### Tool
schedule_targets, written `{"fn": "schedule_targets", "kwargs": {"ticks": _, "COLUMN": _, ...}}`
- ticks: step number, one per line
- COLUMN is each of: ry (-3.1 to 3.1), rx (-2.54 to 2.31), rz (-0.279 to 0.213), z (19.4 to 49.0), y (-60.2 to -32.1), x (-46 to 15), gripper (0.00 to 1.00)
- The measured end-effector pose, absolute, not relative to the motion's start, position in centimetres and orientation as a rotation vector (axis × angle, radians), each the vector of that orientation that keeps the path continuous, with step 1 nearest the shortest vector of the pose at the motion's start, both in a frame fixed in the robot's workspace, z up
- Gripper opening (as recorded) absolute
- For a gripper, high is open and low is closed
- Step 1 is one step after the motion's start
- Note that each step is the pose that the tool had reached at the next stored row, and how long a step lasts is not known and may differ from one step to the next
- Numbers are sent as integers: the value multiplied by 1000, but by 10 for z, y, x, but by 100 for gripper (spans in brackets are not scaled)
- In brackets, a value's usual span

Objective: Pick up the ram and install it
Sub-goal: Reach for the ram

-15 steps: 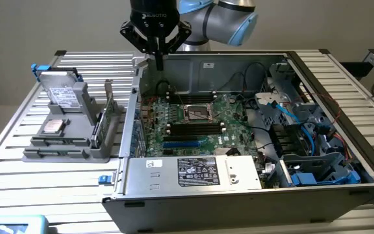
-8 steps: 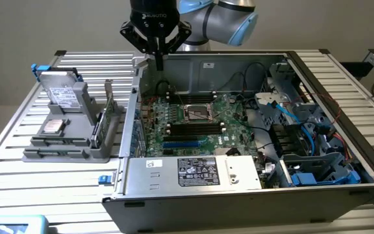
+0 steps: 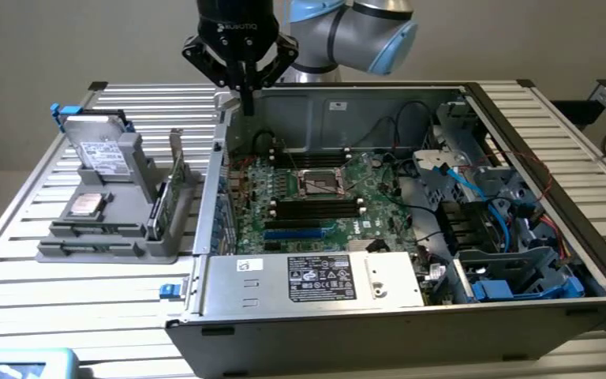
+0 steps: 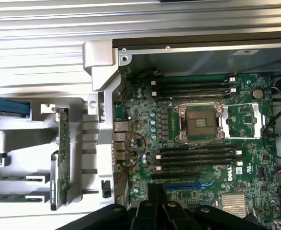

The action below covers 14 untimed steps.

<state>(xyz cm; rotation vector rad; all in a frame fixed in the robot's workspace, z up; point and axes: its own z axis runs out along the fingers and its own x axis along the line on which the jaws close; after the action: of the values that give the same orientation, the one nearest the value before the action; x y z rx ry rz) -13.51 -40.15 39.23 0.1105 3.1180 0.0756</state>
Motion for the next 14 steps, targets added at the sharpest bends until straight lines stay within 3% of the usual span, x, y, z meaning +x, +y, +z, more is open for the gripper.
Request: {"fn": "schedule_targets", "kwargs": {"ticks": 14, "ry": 3118, "rx": 111, "rz": 75, "z": 390, "y": -404, "x": -192, "gripper": 11}}
